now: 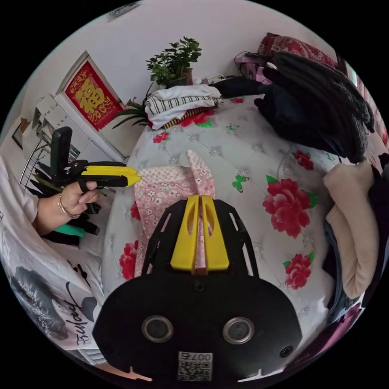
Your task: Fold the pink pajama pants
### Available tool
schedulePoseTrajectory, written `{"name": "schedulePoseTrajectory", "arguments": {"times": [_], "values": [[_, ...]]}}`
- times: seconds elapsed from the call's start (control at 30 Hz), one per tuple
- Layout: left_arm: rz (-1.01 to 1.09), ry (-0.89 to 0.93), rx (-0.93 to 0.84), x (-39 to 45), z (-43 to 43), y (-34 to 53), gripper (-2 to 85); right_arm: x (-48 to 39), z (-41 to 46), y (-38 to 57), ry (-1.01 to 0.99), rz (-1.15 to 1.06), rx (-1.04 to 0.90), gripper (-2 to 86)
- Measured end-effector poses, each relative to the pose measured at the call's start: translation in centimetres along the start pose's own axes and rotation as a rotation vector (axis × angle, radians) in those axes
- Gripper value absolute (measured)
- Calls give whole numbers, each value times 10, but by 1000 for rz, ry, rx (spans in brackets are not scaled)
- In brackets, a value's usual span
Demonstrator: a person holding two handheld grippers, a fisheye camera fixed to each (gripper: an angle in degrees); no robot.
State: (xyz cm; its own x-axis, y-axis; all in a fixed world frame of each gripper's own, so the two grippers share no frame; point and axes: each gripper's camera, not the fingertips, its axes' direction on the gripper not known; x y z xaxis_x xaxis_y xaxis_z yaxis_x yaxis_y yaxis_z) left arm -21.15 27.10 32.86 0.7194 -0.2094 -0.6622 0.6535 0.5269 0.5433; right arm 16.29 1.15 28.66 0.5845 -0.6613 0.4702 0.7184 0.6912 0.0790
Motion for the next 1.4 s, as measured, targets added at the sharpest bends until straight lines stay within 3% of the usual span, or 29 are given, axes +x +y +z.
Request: {"name": "schedulePoseTrajectory", "arguments": {"times": [0.1,0.23,0.3,0.47,0.63,0.83,1.0,1.1,1.2,1.27,1.4], "values": [[-25,-33,-15,-23,-19,-2,-7,3,16,-18,-130,-4,-59,-2],[-114,-26,-270,-74,44,9,-7,51,77,-16,-115,225,-174,-2],[-150,33,-196,-82,36,12,-7,59,77,-7,-115,272,-143,-2],[-34,-55,-204,-66,23,11,-7,67,50,-2,109,313,-5,-1],[-104,-9,-192,-76,8,12,-2,80,35,4,48,337,16,2],[-110,-7,-177,-70,-22,-6,44,71,17,88,54,454,18,4],[198,41,-5,-11,-55,-53,53,47,-22,175,151,605,49,5],[307,190,-31,19,-13,-78,57,21,-38,221,202,674,37,10],[237,292,-156,27,51,-100,55,-12,-37,247,220,673,-39,17],[223,193,-257,28,85,-107,46,-37,-28,262,187,684,-57,24],[153,75,-280,25,87,-118,20,-66,-29,274,196,718,-31,33]]}}
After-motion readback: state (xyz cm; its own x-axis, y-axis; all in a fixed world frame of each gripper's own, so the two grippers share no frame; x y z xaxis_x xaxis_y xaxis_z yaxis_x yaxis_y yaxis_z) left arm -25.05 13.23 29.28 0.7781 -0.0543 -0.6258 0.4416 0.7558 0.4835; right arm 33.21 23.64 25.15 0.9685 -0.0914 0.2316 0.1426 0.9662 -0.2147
